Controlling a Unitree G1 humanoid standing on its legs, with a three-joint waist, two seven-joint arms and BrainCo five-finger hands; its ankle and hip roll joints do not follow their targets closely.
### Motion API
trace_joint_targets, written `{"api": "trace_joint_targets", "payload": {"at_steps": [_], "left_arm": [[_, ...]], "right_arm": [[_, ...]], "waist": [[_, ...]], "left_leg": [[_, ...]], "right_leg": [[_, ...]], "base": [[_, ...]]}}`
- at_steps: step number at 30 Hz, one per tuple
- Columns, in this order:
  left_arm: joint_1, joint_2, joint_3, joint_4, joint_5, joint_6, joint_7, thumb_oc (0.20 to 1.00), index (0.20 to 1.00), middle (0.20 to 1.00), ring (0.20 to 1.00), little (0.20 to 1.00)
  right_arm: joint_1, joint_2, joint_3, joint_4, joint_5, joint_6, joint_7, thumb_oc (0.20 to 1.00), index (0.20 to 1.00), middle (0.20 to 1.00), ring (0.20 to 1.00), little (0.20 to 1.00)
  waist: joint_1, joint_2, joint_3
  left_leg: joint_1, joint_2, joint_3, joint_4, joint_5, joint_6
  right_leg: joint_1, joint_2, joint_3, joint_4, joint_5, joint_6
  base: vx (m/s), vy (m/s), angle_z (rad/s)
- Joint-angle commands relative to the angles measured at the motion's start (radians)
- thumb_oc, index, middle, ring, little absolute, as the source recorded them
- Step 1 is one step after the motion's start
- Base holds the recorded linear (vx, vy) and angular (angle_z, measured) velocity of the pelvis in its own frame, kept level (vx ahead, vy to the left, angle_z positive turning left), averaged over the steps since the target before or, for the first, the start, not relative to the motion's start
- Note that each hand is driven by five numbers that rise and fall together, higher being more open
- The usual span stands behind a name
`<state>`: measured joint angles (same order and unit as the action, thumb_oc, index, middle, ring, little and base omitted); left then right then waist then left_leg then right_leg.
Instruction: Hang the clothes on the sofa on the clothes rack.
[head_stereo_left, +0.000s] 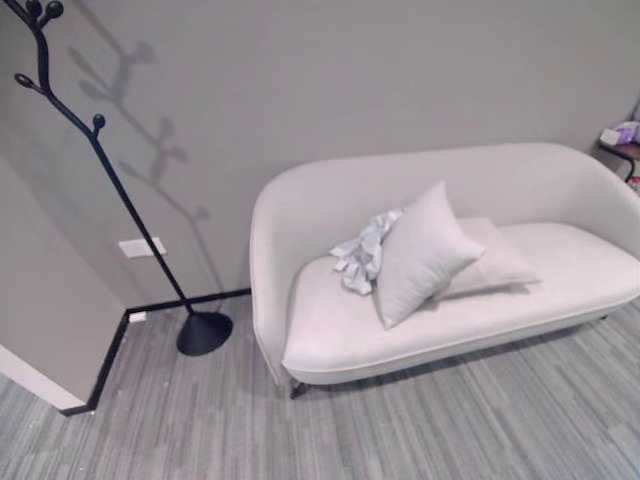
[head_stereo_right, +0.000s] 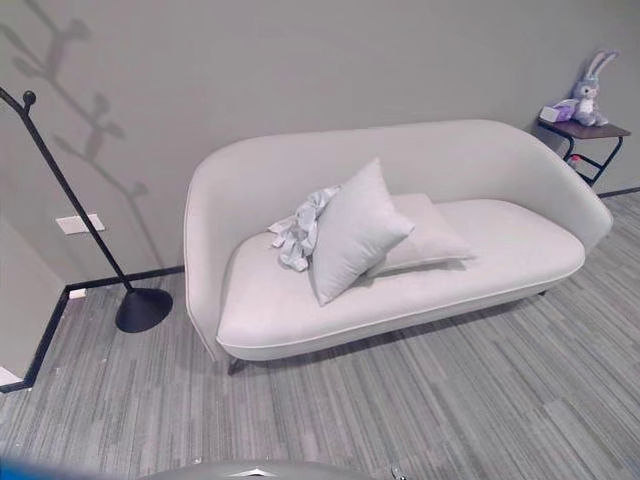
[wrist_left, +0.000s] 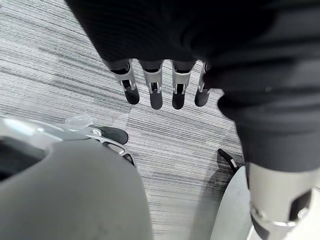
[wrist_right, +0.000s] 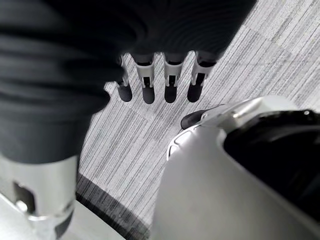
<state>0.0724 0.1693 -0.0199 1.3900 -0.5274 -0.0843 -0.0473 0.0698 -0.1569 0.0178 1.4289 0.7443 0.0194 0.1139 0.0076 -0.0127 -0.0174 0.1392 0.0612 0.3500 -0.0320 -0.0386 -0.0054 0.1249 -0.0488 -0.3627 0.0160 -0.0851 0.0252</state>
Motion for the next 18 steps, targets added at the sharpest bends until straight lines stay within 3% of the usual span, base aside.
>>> {"api": "trace_joint_targets", "payload": {"at_steps": [1, 11, 14, 15, 16, 18], "left_arm": [[-0.070, -0.017, -0.013, 0.073, 0.041, -0.008, -0.011, 1.000, 1.000, 1.000, 1.000, 1.000], [-0.064, -0.021, -0.088, 0.056, 0.140, -0.018, -0.025, 1.000, 1.000, 1.000, 1.000, 1.000], [-0.079, -0.018, -0.115, 0.037, 0.141, -0.023, -0.025, 1.000, 1.000, 1.000, 1.000, 1.000], [-0.086, -0.017, -0.120, 0.029, 0.129, -0.025, -0.023, 1.000, 1.000, 1.000, 1.000, 1.000], [-0.089, -0.018, -0.118, 0.024, 0.120, -0.026, -0.021, 1.000, 1.000, 1.000, 1.000, 1.000], [-0.086, -0.024, -0.095, 0.022, 0.063, -0.030, -0.023, 1.000, 1.000, 1.000, 1.000, 1.000]], "right_arm": [[-0.074, 0.033, -0.002, 0.096, -0.034, -0.001, -0.001, 1.000, 1.000, 1.000, 1.000, 1.000], [-0.087, 0.015, 0.017, 0.091, -0.079, -0.007, 0.008, 1.000, 1.000, 1.000, 1.000, 1.000], [-0.103, 0.001, 0.022, 0.094, -0.095, -0.011, 0.007, 1.000, 1.000, 1.000, 1.000, 1.000], [-0.113, -0.015, 0.022, 0.099, -0.101, -0.010, 0.006, 1.000, 1.000, 1.000, 1.000, 1.000], [-0.115, -0.023, 0.018, 0.105, -0.106, -0.008, 0.004, 1.000, 1.000, 1.000, 1.000, 1.000], [-0.112, -0.059, 0.000, 0.119, -0.135, -0.003, 0.002, 1.000, 1.000, 1.000, 1.000, 1.000]], "waist": [[0.012, -0.022, 0.020], [-0.001, -0.017, 0.028], [-0.003, -0.027, 0.064], [0.006, -0.028, 0.088], [0.010, -0.025, 0.095], [0.008, -0.026, 0.090]], "left_leg": [[0.038, 0.028, 0.010, -0.048, 0.018, -0.064], [0.043, 0.045, 0.017, -0.025, 0.013, -0.075], [-0.044, 0.082, 0.007, 0.146, -0.018, -0.094], [-0.105, 0.111, -0.016, 0.268, -0.002, -0.109], [-0.130, 0.123, -0.034, 0.309, 0.012, -0.113], [-0.150, 0.164, -0.045, 0.229, 0.032, -0.112]], "right_leg": [[0.036, -0.030, -0.038, -0.103, 0.048, 0.051], [0.043, -0.018, -0.025, -0.103, 0.036, 0.043], [0.044, -0.013, -0.011, -0.094, 0.028, 0.020], [0.046, -0.003, -0.001, -0.084, 0.015, -0.001], [0.048, 0.001, -0.003, -0.083, 0.011, -0.006], [0.052, -0.022, -0.014, -0.084, 0.003, 0.017]], "base": [[0.00, 0.000, 0.00], [0.01, -0.020, 0.00], [-0.05, -0.064, -0.05], [-0.07, -0.058, -0.09], [0.01, 0.023, -0.08], [0.16, 0.139, -0.46]]}}
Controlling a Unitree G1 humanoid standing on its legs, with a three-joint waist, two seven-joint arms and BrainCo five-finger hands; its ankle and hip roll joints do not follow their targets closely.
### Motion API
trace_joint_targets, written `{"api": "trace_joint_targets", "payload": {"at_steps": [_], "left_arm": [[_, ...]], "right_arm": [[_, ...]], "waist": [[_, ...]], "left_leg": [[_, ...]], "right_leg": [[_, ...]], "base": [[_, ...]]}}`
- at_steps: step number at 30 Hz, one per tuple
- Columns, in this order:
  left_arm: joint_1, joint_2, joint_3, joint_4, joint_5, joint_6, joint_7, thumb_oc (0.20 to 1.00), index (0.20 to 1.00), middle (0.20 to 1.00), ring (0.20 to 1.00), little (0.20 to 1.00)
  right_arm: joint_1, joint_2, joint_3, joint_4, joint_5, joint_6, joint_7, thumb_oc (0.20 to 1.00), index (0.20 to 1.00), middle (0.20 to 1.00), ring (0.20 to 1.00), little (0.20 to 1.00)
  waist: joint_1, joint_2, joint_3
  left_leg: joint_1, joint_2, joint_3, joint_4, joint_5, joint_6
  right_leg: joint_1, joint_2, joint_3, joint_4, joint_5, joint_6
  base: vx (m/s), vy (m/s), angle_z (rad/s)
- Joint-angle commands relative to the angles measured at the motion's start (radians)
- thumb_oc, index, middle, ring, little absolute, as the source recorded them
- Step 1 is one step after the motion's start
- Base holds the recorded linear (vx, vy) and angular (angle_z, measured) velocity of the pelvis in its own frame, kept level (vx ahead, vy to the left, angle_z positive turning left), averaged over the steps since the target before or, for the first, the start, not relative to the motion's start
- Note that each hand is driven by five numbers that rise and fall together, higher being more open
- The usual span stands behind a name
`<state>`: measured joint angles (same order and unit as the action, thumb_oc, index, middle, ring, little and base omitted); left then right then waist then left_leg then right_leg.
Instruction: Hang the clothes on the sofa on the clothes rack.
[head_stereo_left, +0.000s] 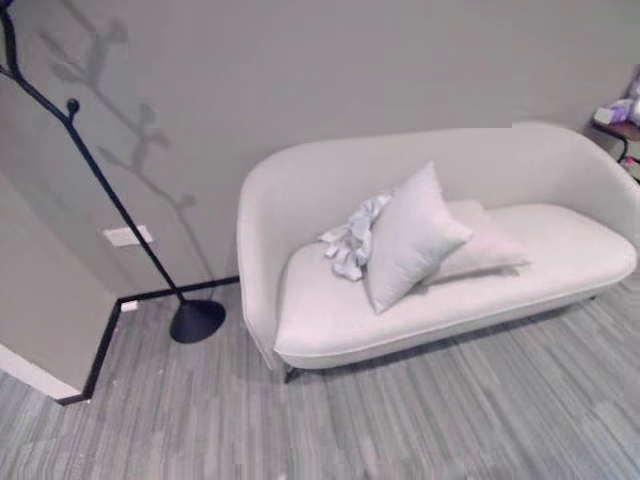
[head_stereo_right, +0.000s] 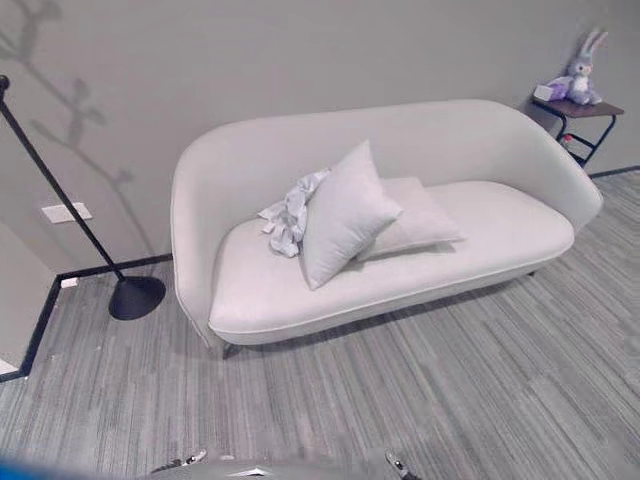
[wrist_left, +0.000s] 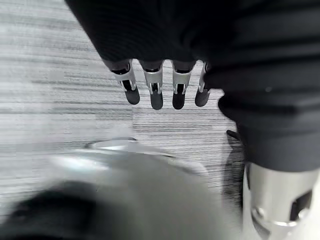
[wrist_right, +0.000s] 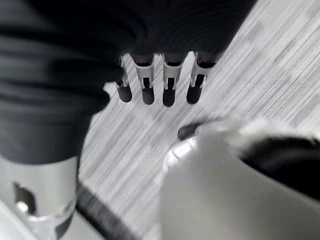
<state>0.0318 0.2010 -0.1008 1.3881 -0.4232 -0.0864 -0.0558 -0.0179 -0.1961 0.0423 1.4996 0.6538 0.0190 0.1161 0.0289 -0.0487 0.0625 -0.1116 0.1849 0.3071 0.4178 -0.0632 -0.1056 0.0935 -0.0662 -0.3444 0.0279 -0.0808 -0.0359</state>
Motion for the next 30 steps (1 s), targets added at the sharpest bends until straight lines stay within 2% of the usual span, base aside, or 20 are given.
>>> {"api": "trace_joint_targets", "payload": {"at_steps": [1, 2, 4, 5, 7, 9, 10, 13, 14, 15, 17, 18, 19, 20, 21, 22, 24, 26, 27, 30], "left_arm": [[-0.045, -0.056, -0.014, 0.024, -0.041, -0.027, -0.014, 1.000, 1.000, 1.000, 1.000, 1.000], [-0.044, -0.060, -0.010, 0.023, -0.058, -0.029, -0.013, 1.000, 1.000, 1.000, 1.000, 1.000], [-0.049, -0.064, -0.013, 0.012, -0.087, -0.032, -0.013, 1.000, 1.000, 1.000, 1.000, 1.000], [-0.053, -0.069, -0.019, 0.005, -0.100, -0.035, -0.009, 1.000, 1.000, 1.000, 1.000, 1.000], [-0.053, -0.077, -0.023, -0.017, -0.127, -0.035, -0.003, 1.000, 1.000, 1.000, 1.000, 1.000], [-0.052, -0.078, -0.024, -0.018, -0.128, -0.034, -0.002, 1.000, 1.000, 1.000, 1.000, 1.000], [-0.048, -0.082, -0.006, -0.038, -0.168, -0.035, 0.006, 1.000, 1.000, 1.000, 1.000, 1.000], [-0.044, -0.089, -0.005, -0.030, -0.173, -0.025, -0.008, 1.000, 1.000, 1.000, 1.000, 1.000], [-0.048, -0.083, -0.010, -0.025, -0.182, -0.021, -0.010, 1.000, 1.000, 1.000, 1.000, 1.000], [-0.064, -0.068, -0.041, -0.046, -0.154, -0.025, -0.016, 1.000, 1.000, 1.000, 1.000, 1.000], [-0.073, -0.063, -0.098, -0.077, -0.095, -0.037, -0.021, 1.000, 1.000, 1.000, 1.000, 1.000], [-0.073, -0.063, -0.098, -0.077, -0.095, -0.037, -0.021, 1.000, 1.000, 1.000, 1.000, 1.000], [-0.072, -0.055, -0.146, -0.122, -0.042, -0.040, -0.028, 1.000, 1.000, 1.000, 1.000, 1.000], [-0.071, -0.050, -0.170, -0.143, -0.011, -0.037, -0.032, 1.000, 1.000, 1.000, 1.000, 1.000], [-0.071, -0.041, -0.183, -0.154, 0.013, -0.035, -0.030, 1.000, 1.000, 1.000, 1.000, 1.000], [-0.066, -0.035, -0.194, -0.155, 0.035, -0.030, -0.025, 1.000, 1.000, 1.000, 1.000, 1.000], [-0.064, -0.027, -0.192, -0.134, 0.059, -0.028, -0.017, 1.000, 1.000, 1.000, 1.000, 1.000], [-0.065, -0.023, -0.179, -0.104, 0.070, -0.025, -0.011, 1.000, 1.000, 1.000, 1.000, 1.000], [-0.068, -0.022, -0.170, -0.086, 0.067, -0.023, -0.009, 1.000, 1.000, 1.000, 1.000, 1.000], [-0.076, -0.026, -0.167, -0.066, 0.073, -0.025, -0.001, 1.000, 1.000, 1.000, 1.000, 1.000]], "right_arm": [[-0.024, -0.020, -0.024, 0.049, -0.044, -0.002, 0.000, 1.000, 1.000, 1.000, 1.000, 1.000], [-0.023, -0.029, -0.024, 0.047, -0.052, -0.002, -0.001, 1.000, 1.000, 1.000, 1.000, 1.000], [-0.021, -0.049, -0.031, 0.042, -0.059, 0.001, -0.003, 1.000, 1.000, 1.000, 1.000, 1.000], [-0.020, -0.062, -0.040, 0.046, -0.063, 0.004, -0.004, 1.000, 1.000, 1.000, 1.000, 1.000], [-0.017, -0.082, -0.063, 0.056, -0.064, 0.009, -0.008, 1.000, 1.000, 1.000, 1.000, 1.000], [-0.017, -0.082, -0.064, 0.056, -0.064, 0.009, -0.008, 1.000, 1.000, 1.000, 1.000, 1.000], [-0.017, -0.095, -0.093, 0.069, -0.056, 0.009, -0.012, 1.000, 1.000, 1.000, 1.000, 1.000], [-0.017, -0.098, -0.126, 0.085, -0.044, 0.013, -0.010, 1.000, 1.000, 1.000, 1.000, 1.000], [-0.012, -0.097, -0.138, 0.091, -0.036, 0.014, -0.012, 1.000, 1.000, 1.000, 1.000, 1.000], [-0.003, -0.089, -0.158, 0.095, -0.017, 0.026, 0.002, 1.000, 1.000, 1.000, 1.000, 1.000], [-0.009, -0.090, -0.155, 0.074, -0.003, 0.021, 0.004, 1.000, 1.000, 1.000, 1.000, 1.000], [-0.008, -0.090, -0.156, 0.074, -0.003, 0.021, 0.004, 1.000, 1.000, 1.000, 1.000, 1.000], [-0.022, -0.101, -0.166, 0.083, -0.004, 0.016, -0.004, 1.000, 1.000, 1.000, 1.000, 1.000], [-0.037, -0.102, -0.163, 0.076, -0.012, 0.015, -0.006, 1.000, 1.000, 1.000, 1.000, 1.000], [-0.050, -0.100, -0.161, 0.068, -0.020, 0.013, -0.007, 1.000, 1.000, 1.000, 1.000, 1.000], [-0.066, -0.095, -0.143, 0.044, -0.019, 0.004, -0.011, 1.000, 1.000, 1.000, 1.000, 1.000], [-0.080, -0.069, -0.098, -0.034, -0.007, -0.010, -0.009, 1.000, 1.000, 1.000, 1.000, 1.000], [-0.080, -0.052, -0.073, -0.075, 0.022, -0.016, -0.006, 1.000, 1.000, 1.000, 1.000, 1.000], [-0.079, -0.044, -0.067, -0.089, 0.035, -0.016, -0.004, 1.000, 1.000, 1.000, 1.000, 1.000], [-0.073, -0.034, -0.053, -0.108, 0.064, -0.017, 0.001, 1.000, 1.000, 1.000, 1.000, 1.000]], "waist": [[-0.013, 0.010, 0.009], [-0.013, 0.012, 0.007], [-0.010, 0.034, 0.010], [-0.014, 0.047, 0.013], [-0.008, 0.068, 0.025], [-0.008, 0.066, 0.027], [0.011, 0.086, 0.027], [0.009, 0.089, 0.010], [0.010, 0.080, 0.010], [0.000, 0.061, 0.012], [-0.013, 0.051, 0.013], [-0.012, 0.050, 0.013], [-0.021, 0.056, 0.024], [-0.027, 0.066, 0.037], [-0.034, 0.080, 0.047], [-0.046, 0.085, 0.056], [-0.079, 0.094, 0.080], [-0.095, 0.095, 0.100], [-0.103, 0.095, 0.106], [-0.119, 0.084, 0.109]], "left_leg": [[0.101, 0.039, -0.002, -0.224, 0.058, -0.011], [0.092, 0.054, -0.010, -0.259, 0.086, -0.017], [0.061, 0.102, -0.028, -0.405, 0.208, -0.034], [0.037, 0.136, -0.026, -0.458, 0.240, -0.058], [-0.013, 0.160, 0.001, -0.491, 0.262, -0.065], [-0.009, 0.157, 0.002, -0.490, 0.259, -0.067], [-0.043, 0.173, 0.009, -0.480, 0.290, -0.065], [-0.055, 0.176, -0.012, -0.423, 0.264, -0.066], [-0.086, 0.165, -0.022, -0.347, 0.255, -0.064], [-0.109, 0.123, -0.006, -0.273, 0.206, -0.038], [-0.080, 0.070, 0.021, -0.266, 0.142, -0.006], [-0.079, 0.070, 0.021, -0.267, 0.142, -0.005], [-0.051, 0.013, 0.053, -0.269, 0.094, 0.047], [-0.024, -0.018, 0.067, -0.274, 0.069, 0.078], [0.004, -0.039, 0.073, -0.286, 0.049, 0.098], [0.042, -0.061, 0.080, -0.305, 0.040, 0.112], [0.106, -0.091, 0.086, -0.363, 0.038, 0.123], [0.153, -0.108, 0.096, -0.406, 0.038, 0.118], [0.176, -0.112, 0.096, -0.427, 0.036, 0.110], [0.211, -0.125, 0.086, -0.446, 0.020, 0.103]], "right_leg": [[0.083, -0.005, -0.033, -0.095, -0.001, 0.078], [0.081, -0.014, -0.029, -0.091, -0.007, 0.084], [0.067, -0.028, -0.018, -0.062, -0.024, 0.089], [0.087, -0.040, -0.008, -0.044, -0.057, 0.100], [0.126, -0.065, -0.005, -0.018, -0.097, 0.111], [0.128, -0.068, -0.004, -0.014, -0.103, 0.112], [0.162, -0.097, 0.000, 0.004, -0.113, 0.128], [0.202, -0.124, 0.008, 0.001, -0.122, 0.149], [0.214, -0.143, 0.012, 0.005, -0.100, 0.154], [0.193, -0.201, 0.020, 0.061, -0.026, 0.171], [0.147, -0.260, 0.041, 0.159, 0.056, 0.183], [0.147, -0.261, 0.042, 0.160, 0.056, 0.183], [0.084, -0.328, 0.031, 0.279, 0.185, 0.194], [0.045, -0.368, 0.022, 0.355, 0.246, 0.198], [0.011, -0.384, 0.009, 0.409, 0.257, 0.198], [-0.030, -0.373, 0.015, 0.453, 0.247, 0.196], [-0.125, -0.295, 0.036, 0.483, 0.141, 0.167], [-0.174, -0.218, 0.008, 0.414, 0.064, 0.150], [-0.188, -0.182, -0.020, 0.351, 0.044, 0.145], [-0.219, -0.139, -0.033, 0.230, 0.052, 0.154]], "base": [[0.16, 0.149, -0.23], [0.17, 0.219, 0.32], [0.24, 0.328, 0.14], [0.37, 0.411, -0.10], [0.36, 0.364, -0.12], [0.21, 0.258, -0.11], [0.49, 0.601, -0.09], [0.34, 0.394, -0.14], [0.44, 0.574, -0.42], [0.43, 0.630, -0.29], [0.29, 0.486, 0.05], [0.23, 0.522, 0.03], [0.19, 0.587, -0.22], [0.25, 0.751, -0.41], [0.20, 0.541, -0.32], [0.22, 0.456, -0.23], [0.21, 0.326, -0.31], [0.19, 0.161, -0.71], [0.17, 0.082, -0.18], [0.14, 0.013, 0.16]]}}
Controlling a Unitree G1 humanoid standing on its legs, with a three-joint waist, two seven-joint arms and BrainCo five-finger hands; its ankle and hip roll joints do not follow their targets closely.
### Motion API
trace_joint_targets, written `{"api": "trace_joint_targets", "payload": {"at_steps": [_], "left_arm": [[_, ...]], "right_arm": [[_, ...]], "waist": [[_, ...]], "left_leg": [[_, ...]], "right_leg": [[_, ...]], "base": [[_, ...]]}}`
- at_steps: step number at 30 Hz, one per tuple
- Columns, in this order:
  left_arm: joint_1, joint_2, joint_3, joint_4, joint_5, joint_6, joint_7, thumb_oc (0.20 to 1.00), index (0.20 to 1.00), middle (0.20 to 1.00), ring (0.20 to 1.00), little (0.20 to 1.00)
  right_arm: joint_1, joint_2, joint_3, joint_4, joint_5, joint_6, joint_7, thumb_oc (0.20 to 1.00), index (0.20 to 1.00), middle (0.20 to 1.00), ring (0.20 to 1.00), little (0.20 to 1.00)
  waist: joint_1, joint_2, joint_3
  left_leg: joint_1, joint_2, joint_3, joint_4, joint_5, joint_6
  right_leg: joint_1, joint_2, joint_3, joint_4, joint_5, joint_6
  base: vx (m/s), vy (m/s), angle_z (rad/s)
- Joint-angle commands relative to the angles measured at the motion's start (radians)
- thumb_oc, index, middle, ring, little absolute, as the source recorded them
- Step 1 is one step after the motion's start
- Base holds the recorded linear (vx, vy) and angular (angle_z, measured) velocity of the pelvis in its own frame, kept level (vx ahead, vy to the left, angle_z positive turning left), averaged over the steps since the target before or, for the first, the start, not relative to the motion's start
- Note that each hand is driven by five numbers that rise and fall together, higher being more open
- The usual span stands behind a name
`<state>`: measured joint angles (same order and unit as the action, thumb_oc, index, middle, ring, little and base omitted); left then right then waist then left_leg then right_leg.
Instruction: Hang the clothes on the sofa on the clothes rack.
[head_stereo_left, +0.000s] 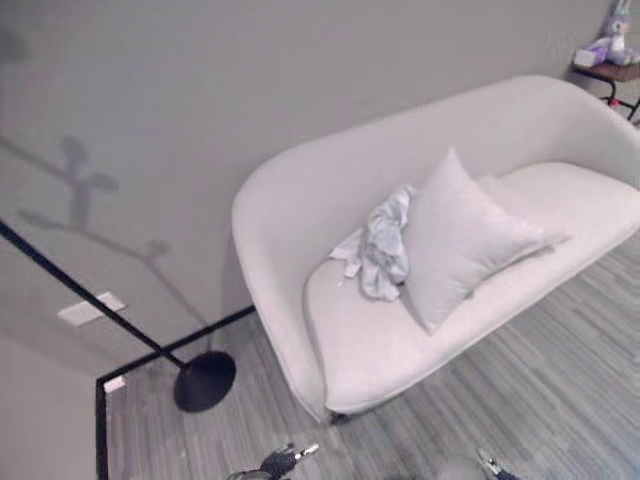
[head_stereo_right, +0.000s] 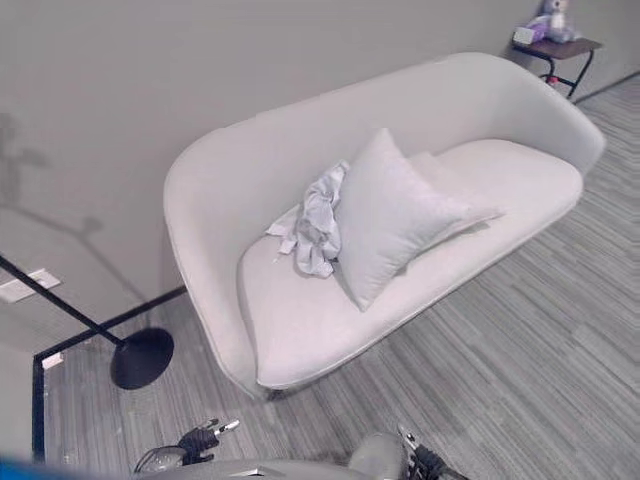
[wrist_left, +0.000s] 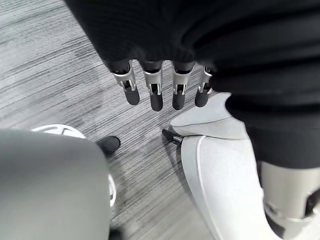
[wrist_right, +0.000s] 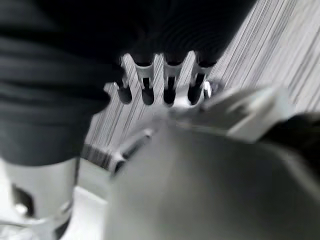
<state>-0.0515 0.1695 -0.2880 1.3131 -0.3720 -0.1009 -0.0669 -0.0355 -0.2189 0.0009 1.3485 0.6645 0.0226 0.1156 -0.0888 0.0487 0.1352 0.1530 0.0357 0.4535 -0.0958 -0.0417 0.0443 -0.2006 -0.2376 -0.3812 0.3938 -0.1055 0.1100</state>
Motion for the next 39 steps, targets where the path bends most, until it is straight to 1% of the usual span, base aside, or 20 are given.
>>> {"api": "trace_joint_targets", "payload": {"at_steps": [1, 3, 5, 10, 12, 14, 16, 18, 20, 21, 22, 24, 25, 27, 29, 34, 35, 36, 37, 39], "left_arm": [[0.002, 0.002, 0.020, 0.011, 0.024, -0.013, 0.009, 1.000, 1.000, 1.000, 1.000, 1.000], [-0.008, -0.014, -0.002, 0.003, 0.026, -0.020, 0.011, 1.000, 1.000, 1.000, 1.000, 1.000], [-0.004, -0.024, -0.016, -0.015, 0.032, -0.023, 0.007, 1.000, 1.000, 1.000, 1.000, 1.000], [0.055, -0.023, -0.010, -0.086, 0.014, -0.013, -0.004, 1.000, 1.000, 1.000, 1.000, 1.000], [0.068, -0.008, 0.006, -0.146, -0.012, -0.004, 0.002, 1.000, 1.000, 1.000, 1.000, 1.000], [0.078, 0.012, 0.034, -0.212, -0.038, 0.003, 0.012, 1.000, 1.000, 1.000, 1.000, 1.000], [0.082, 0.022, 0.057, -0.235, -0.051, 0.000, 0.024, 1.000, 1.000, 1.000, 1.000, 1.000], [0.086, 0.029, 0.100, -0.238, -0.079, 0.000, 0.030, 1.000, 1.000, 1.000, 1.000, 1.000], [0.100, 0.031, 0.142, -0.242, -0.092, 0.004, 0.036, 1.000, 1.000, 1.000, 1.000, 1.000], [0.102, 0.030, 0.142, -0.242, -0.091, 0.005, 0.037, 1.000, 1.000, 1.000, 1.000, 1.000], [0.107, 0.026, 0.165, -0.231, -0.101, 0.001, 0.041, 1.000, 1.000, 1.000, 1.000, 1.000], [0.096, 0.015, 0.187, -0.169, -0.115, 0.000, 0.044, 1.000, 1.000, 1.000, 1.000, 1.000], [0.094, 0.014, 0.187, -0.167, -0.115, -0.001, 0.043, 1.000, 1.000, 1.000, 1.000, 1.000], [0.082, 0.006, 0.209, -0.119, -0.129, -0.002, 0.039, 1.000, 1.000, 1.000, 1.000, 1.000], [0.087, 0.006, 0.194, -0.135, -0.077, -0.013, 0.041, 1.000, 1.000, 1.000, 1.000, 1.000], [0.096, 0.009, 0.157, -0.148, -0.002, -0.011, 0.023, 1.000, 1.000, 1.000, 1.000, 1.000], [0.096, 0.012, 0.137, -0.162, 0.027, -0.011, 0.020, 1.000, 1.000, 1.000, 1.000, 1.000], [0.097, 0.012, 0.136, -0.163, 0.027, -0.011, 0.020, 1.000, 1.000, 1.000, 1.000, 1.000], [0.080, 0.020, 0.127, -0.151, 0.057, -0.018, 0.035, 1.000, 1.000, 1.000, 1.000, 1.000], [0.078, 0.024, 0.131, -0.144, 0.070, -0.018, 0.041, 1.000, 1.000, 1.000, 1.000, 1.000]], "right_arm": [[-0.050, -0.007, -0.006, 0.030, 0.065, -0.020, 0.004, 1.000, 1.000, 1.000, 1.000, 1.000], [-0.036, -0.001, 0.006, 0.008, 0.069, -0.015, 0.003, 1.000, 1.000, 1.000, 1.000, 1.000], [-0.027, -0.001, 0.018, 0.003, 0.057, -0.014, -0.001, 1.000, 1.000, 1.000, 1.000, 1.000], [-0.022, -0.009, 0.101, -0.021, -0.108, -0.032, -0.027, 1.000, 1.000, 1.000, 1.000, 1.000], [-0.028, -0.015, 0.145, -0.090, -0.184, -0.037, -0.044, 1.000, 1.000, 1.000, 1.000, 1.000], [-0.029, -0.034, 0.178, -0.204, -0.240, -0.041, -0.072, 1.000, 1.000, 1.000, 1.000, 1.000], [-0.033, -0.064, 0.204, -0.305, -0.282, -0.035, -0.078, 1.000, 1.000, 1.000, 1.000, 1.000], [-0.024, -0.108, 0.224, -0.442, -0.361, -0.037, -0.089, 1.000, 1.000, 1.000, 1.000, 1.000], [-0.009, -0.175, 0.256, -0.620, -0.484, -0.029, -0.070, 1.000, 1.000, 1.000, 1.000, 1.000], [-0.005, -0.177, 0.255, -0.627, -0.486, -0.026, -0.070, 1.000, 1.000, 1.000, 1.000, 1.000], [0.006, -0.249, 0.281, -0.765, -0.540, -0.047, -0.036, 1.000, 1.000, 1.000, 1.000, 1.000], [-0.001, -0.303, 0.314, -0.848, -0.567, -0.062, -0.006, 1.000, 1.000, 1.000, 1.000, 1.000], [-0.001, -0.304, 0.314, -0.850, -0.567, -0.060, -0.005, 1.000, 1.000, 1.000, 1.000, 1.000], [-0.004, -0.342, 0.341, -0.933, -0.581, -0.075, 0.024, 1.000, 1.000, 1.000, 1.000, 1.000], [0.002, -0.375, 0.378, -1.029, -0.612, -0.086, 0.068, 1.000, 1.000, 1.000, 1.000, 1.000], [0.055, -0.406, 0.367, -1.125, -0.619, -0.093, 0.099, 1.000, 1.000, 1.000, 1.000, 1.000], [0.064, -0.400, 0.355, -1.151, -0.650, -0.094, 0.083, 1.000, 1.000, 1.000, 1.000, 1.000], [0.065, -0.400, 0.354, -1.151, -0.651, -0.093, 0.083, 1.000, 1.000, 1.000, 1.000, 1.000], [0.032, -0.365, 0.341, -1.147, -0.704, -0.106, 0.013, 1.000, 1.000, 1.000, 1.000, 1.000], [0.020, -0.355, 0.340, -1.141, -0.723, -0.109, -0.003, 1.000, 1.000, 1.000, 1.000, 1.000]], "waist": [[-0.009, -0.019, 0.038], [-0.019, -0.027, 0.041], [-0.017, -0.033, 0.035], [0.010, -0.048, -0.001], [0.027, -0.058, 0.005], [0.050, -0.071, 0.031], [0.067, -0.085, 0.045], [0.068, -0.102, 0.043], [0.076, -0.113, 0.036], [0.076, -0.114, 0.034], [0.082, -0.107, 0.036], [0.094, -0.108, 0.043], [0.093, -0.107, 0.044], [0.094, -0.106, 0.051], [0.088, -0.096, 0.038], [0.078, -0.073, 0.011], [0.076, -0.064, -0.001], [0.076, -0.065, -0.002], [0.081, -0.068, -0.012], [0.084, -0.072, -0.012]], "left_leg": [[-0.039, 0.019, -0.069, 0.061, -0.009, -0.050], [-0.013, 0.007, -0.078, 0.066, -0.025, -0.049], [0.000, 0.000, -0.086, 0.071, -0.039, -0.048], [0.016, 0.050, -0.093, 0.136, -0.080, -0.087], [-0.041, 0.110, -0.099, 0.298, -0.063, -0.130], [-0.129, 0.177, -0.127, 0.506, -0.003, -0.162], [-0.187, 0.208, -0.145, 0.584, 0.038, -0.166], [-0.209, 0.237, -0.116, 0.526, 0.035, -0.157], [-0.227, 0.246, -0.090, 0.408, 0.042, -0.159], [-0.224, 0.242, -0.087, 0.400, 0.046, -0.158], [-0.240, 0.248, -0.086, 0.235, 0.124, -0.181], [-0.255, 0.272, -0.103, 0.128, 0.214, -0.202], [-0.253, 0.271, -0.103, 0.124, 0.217, -0.202], [-0.241, 0.303, -0.124, 0.071, 0.239, -0.218], [-0.208, 0.326, -0.088, 0.070, 0.238, -0.223], [-0.182, 0.305, -0.034, 0.059, 0.223, -0.221], [-0.172, 0.271, -0.022, 0.038, 0.215, -0.213], [-0.171, 0.269, -0.021, 0.036, 0.215, -0.212], [-0.172, 0.226, -0.012, 0.024, 0.196, -0.188], [-0.174, 0.213, -0.012, 0.024, 0.190, -0.181]], "right_leg": [[0.062, 0.051, 0.013, -0.183, 0.092, 0.014], [0.062, 0.067, 0.020, -0.237, 0.125, 0.020], [0.095, 0.070, 0.006, -0.267, 0.126, 0.015], [0.173, 0.106, -0.013, -0.309, 0.098, -0.013], [0.204, 0.133, -0.014, -0.336, 0.086, -0.039], [0.237, 0.158, -0.015, -0.358, 0.069, -0.078], [0.270, 0.171, -0.018, -0.383, 0.052, -0.094], [0.285, 0.165, -0.019, -0.408, 0.049, -0.085], [0.289, 0.153, -0.015, -0.414, 0.040, -0.072], [0.288, 0.150, -0.015, -0.413, 0.039, -0.071], [0.287, 0.154, -0.009, -0.402, 0.023, -0.067], [0.297, 0.155, -0.001, -0.386, 0.003, -0.065], [0.297, 0.155, -0.001, -0.385, 0.003, -0.066], [0.306, 0.142, 0.018, -0.361, -0.013, -0.055], [0.333, 0.126, 0.025, -0.355, -0.021, -0.039], [0.362, 0.097, 0.012, -0.370, -0.009, -0.021], [0.367, 0.071, 0.004, -0.379, 0.004, -0.009], [0.367, 0.069, 0.004, -0.379, 0.004, -0.008], [0.360, 0.029, -0.006, -0.388, 0.028, 0.016], [0.358, 0.018, -0.009, -0.388, 0.033, 0.022]], "base": [[0.21, -0.002, 0.29], [0.26, -0.046, 0.31], [0.21, -0.087, 0.34], [0.19, -0.159, 0.24], [0.09, -0.237, 0.08], [0.03, -0.226, -0.01], [0.07, -0.115, -0.24], [0.14, 0.002, -0.13], [0.12, 0.081, 0.02], [0.12, 0.166, -0.06], [0.13, 0.172, -0.03], [0.13, 0.156, 0.07], [0.10, 0.110, 0.12], [0.16, 0.208, -0.15], [0.20, 0.253, -0.43], [0.14, 0.225, 0.03], [0.10, 0.192, 0.26], [0.18, 0.418, 0.26], [0.10, 0.271, 0.31], [0.10, 0.208, 0.22]]}}
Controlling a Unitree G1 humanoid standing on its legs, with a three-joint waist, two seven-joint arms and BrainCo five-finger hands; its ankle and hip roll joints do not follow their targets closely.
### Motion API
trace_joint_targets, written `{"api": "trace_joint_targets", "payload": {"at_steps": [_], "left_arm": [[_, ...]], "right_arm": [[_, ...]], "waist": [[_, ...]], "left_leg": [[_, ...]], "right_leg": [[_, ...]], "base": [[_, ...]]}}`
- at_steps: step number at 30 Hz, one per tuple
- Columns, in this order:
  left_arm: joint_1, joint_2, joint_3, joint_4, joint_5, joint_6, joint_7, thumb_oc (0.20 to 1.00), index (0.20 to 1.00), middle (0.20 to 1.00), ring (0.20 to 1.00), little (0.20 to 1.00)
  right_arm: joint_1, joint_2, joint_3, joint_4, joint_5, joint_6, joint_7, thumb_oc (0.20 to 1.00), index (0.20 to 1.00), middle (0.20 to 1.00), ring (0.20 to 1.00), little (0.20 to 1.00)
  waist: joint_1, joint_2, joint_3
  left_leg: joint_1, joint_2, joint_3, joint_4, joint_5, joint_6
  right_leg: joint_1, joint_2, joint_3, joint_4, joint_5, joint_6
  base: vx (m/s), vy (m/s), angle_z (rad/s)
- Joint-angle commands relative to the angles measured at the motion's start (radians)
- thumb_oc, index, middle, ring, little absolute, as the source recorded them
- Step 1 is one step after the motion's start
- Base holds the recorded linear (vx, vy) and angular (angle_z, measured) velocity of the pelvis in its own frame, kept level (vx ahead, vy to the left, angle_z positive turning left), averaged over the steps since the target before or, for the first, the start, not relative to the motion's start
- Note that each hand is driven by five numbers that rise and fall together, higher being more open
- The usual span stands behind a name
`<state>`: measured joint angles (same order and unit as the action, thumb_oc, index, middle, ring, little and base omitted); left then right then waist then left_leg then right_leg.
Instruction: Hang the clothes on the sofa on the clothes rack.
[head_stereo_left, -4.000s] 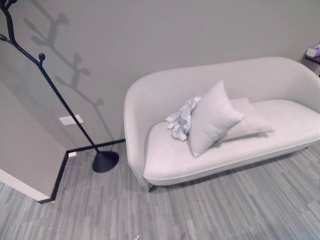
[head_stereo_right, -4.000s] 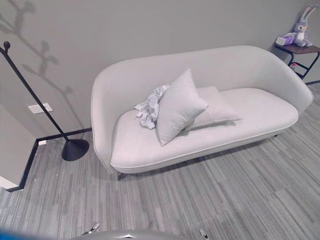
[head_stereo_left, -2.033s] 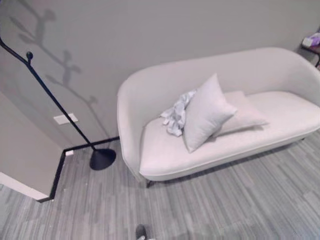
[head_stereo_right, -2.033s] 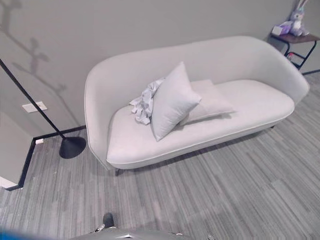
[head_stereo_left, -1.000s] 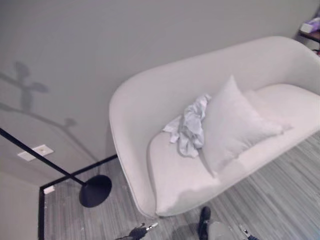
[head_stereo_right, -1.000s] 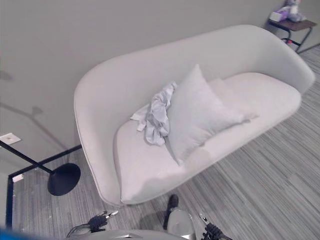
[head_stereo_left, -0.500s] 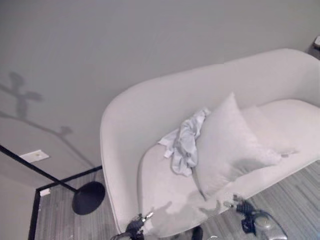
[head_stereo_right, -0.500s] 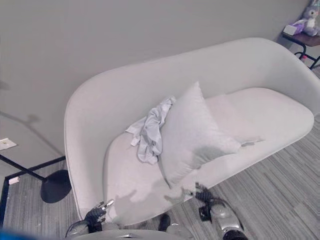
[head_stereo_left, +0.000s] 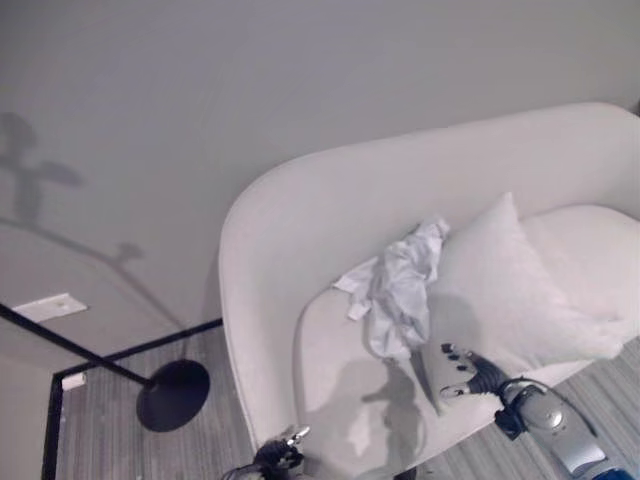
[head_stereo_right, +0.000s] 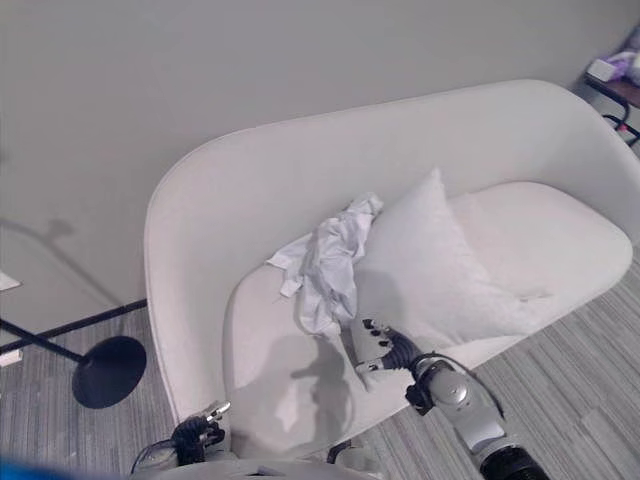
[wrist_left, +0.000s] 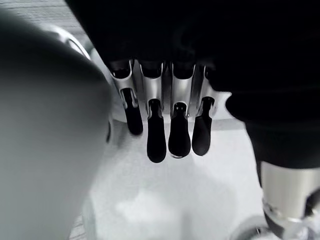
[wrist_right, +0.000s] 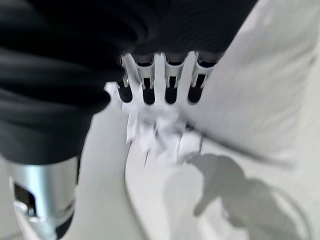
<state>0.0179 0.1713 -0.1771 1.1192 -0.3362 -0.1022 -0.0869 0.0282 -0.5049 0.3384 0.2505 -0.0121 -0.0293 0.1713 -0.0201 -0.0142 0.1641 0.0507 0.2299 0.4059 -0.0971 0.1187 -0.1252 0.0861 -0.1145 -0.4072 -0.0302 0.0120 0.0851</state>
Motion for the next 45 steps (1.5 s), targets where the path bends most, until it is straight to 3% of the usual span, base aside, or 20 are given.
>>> {"api": "trace_joint_targets", "payload": {"at_steps": [1, 5, 7, 9, 12, 22, 29, 30, 31, 35, 45], "left_arm": [[0.015, 0.028, 0.021, 0.052, 0.056, -0.018, 0.077, 1.000, 1.000, 1.000, 1.000, 1.000], [0.016, 0.043, 0.031, 0.060, 0.047, -0.022, 0.105, 1.000, 1.000, 1.000, 1.000, 1.000], [0.012, 0.046, 0.041, 0.063, 0.037, -0.024, 0.113, 1.000, 1.000, 1.000, 1.000, 1.000], [0.001, 0.061, 0.092, 0.051, -0.096, -0.040, 0.144, 1.000, 1.000, 1.000, 1.000, 1.000], [-0.012, 0.072, 0.106, 0.033, -0.133, -0.061, 0.162, 1.000, 1.000, 1.000, 1.000, 1.000], [-0.045, 0.108, 0.085, -0.005, -0.153, -0.104, 0.221, 1.000, 1.000, 1.000, 1.000, 1.000], [-0.056, 0.115, 0.049, -0.018, -0.129, -0.120, 0.263, 1.000, 1.000, 1.000, 1.000, 1.000], [-0.055, 0.117, 0.043, -0.031, -0.122, -0.120, 0.266, 1.000, 1.000, 1.000, 1.000, 1.000], [-0.055, 0.119, 0.038, -0.037, -0.115, -0.120, 0.270, 1.000, 1.000, 1.000, 1.000, 1.000], [-0.041, 0.122, 0.020, -0.071, -0.093, -0.121, 0.284, 1.000, 1.000, 1.000, 1.000, 1.000], [-0.025, 0.113, 0.053, 0.001, -0.011, -0.108, 0.322, 1.000, 1.000, 1.000, 1.000, 1.000]], "right_arm": [[-0.124, -0.056, -0.001, -0.001, -0.177, -0.051, -0.145, 1.000, 1.000, 1.000, 1.000, 1.000], [-0.296, -0.045, 0.034, 0.185, -0.430, 0.010, -0.298, 1.000, 1.000, 1.000, 1.000, 1.000], [-0.331, -0.039, 0.034, 0.232, -0.435, 0.017, -0.326, 1.000, 1.000, 1.000, 1.000, 1.000], [-0.471, 0.002, 0.034, 0.455, -0.436, 0.068, -0.448, 1.000, 1.000, 1.000, 1.000, 1.000], [-0.532, 0.025, 0.059, 0.597, -0.500, 0.089, -0.545, 1.000, 1.000, 1.000, 1.000, 1.000], [-0.695, 0.093, 0.171, 0.931, -0.657, 0.203, -0.718, 1.000, 1.000, 1.000, 1.000, 1.000], [-0.730, 0.114, 0.263, 1.091, -0.771, 0.285, -0.716, 1.000, 1.000, 1.000, 1.000, 1.000], [-0.728, 0.108, 0.279, 1.108, -0.788, 0.287, -0.688, 0.467, 0.467, 0.467, 0.467, 0.467], [-0.719, 0.119, 0.292, 1.143, -0.810, 0.294, -0.660, 0.200, 0.200, 0.200, 0.200, 0.200], [-0.689, 0.137, 0.299, 1.230, -0.825, 0.306, -0.611, 0.200, 0.200, 0.200, 0.200, 0.200], [-0.549, 0.081, 0.226, 1.152, -0.763, 0.274, -0.657, 0.200, 0.200, 0.200, 0.200, 0.200]], "waist": [[0.037, -0.019, -0.041], [0.079, -0.021, -0.017], [0.085, -0.021, -0.010], [0.134, -0.013, 0.019], [0.162, -0.001, 0.036], [0.228, 0.034, 0.075], [0.262, 0.068, 0.101], [0.265, 0.073, 0.106], [0.269, 0.079, 0.109], [0.271, 0.093, 0.107], [0.216, 0.051, 0.069]], "left_leg": [[-0.084, -0.005, 0.034, 0.035, 0.010, 0.005], [-0.128, -0.022, 0.020, 0.069, -0.008, 0.017], [-0.142, -0.024, 0.015, 0.079, -0.011, 0.019], [-0.213, -0.023, -0.010, 0.108, -0.012, 0.020], [-0.263, -0.021, -0.030, 0.141, -0.016, 0.020], [-0.411, -0.025, -0.082, 0.233, -0.028, 0.015], [-0.461, -0.039, -0.099, 0.255, -0.029, 0.017], [-0.466, -0.040, -0.100, 0.256, -0.026, 0.016], [-0.471, -0.040, -0.102, 0.256, -0.024, 0.016], [-0.474, -0.043, -0.106, 0.242, -0.012, 0.014], [-0.403, -0.036, -0.100, 0.217, -0.016, 0.008]], "right_leg": [[0.070, -0.131, 0.004, 0.032, -0.068, 0.060], [0.053, -0.153, -0.012, 0.024, -0.052, 0.070], [0.045, -0.155, -0.015, 0.022, -0.048, 0.071], [0.012, -0.157, -0.029, 0.007, -0.029, 0.074], [-0.007, -0.152, -0.031, -0.003, -0.021, 0.074], [-0.068, -0.147, -0.048, 0.001, -0.020, 0.069], [-0.109, -0.159, -0.048, 0.014, -0.013, 0.071], [-0.116, -0.161, -0.048, 0.015, -0.011, 0.071], [-0.118, -0.161, -0.049, 0.015, -0.011, 0.071], [-0.117, -0.160, -0.058, 0.006, -0.009, 0.074], [-0.069, -0.151, -0.054, -0.002, -0.030, 0.065]], "base": [[0.09, 0.132, 0.11], [0.02, 0.071, 0.07], [-0.02, 0.003, 0.02], [-0.07, -0.006, 0.07], [-0.03, -0.008, 0.15], [0.00, -0.008, 0.13], [0.01, 0.002, 0.05], [-0.01, -0.013, 0.07], [-0.01, -0.018, 0.05], [0.01, -0.008, 0.05], [0.00, -0.019, 0.00]]}}
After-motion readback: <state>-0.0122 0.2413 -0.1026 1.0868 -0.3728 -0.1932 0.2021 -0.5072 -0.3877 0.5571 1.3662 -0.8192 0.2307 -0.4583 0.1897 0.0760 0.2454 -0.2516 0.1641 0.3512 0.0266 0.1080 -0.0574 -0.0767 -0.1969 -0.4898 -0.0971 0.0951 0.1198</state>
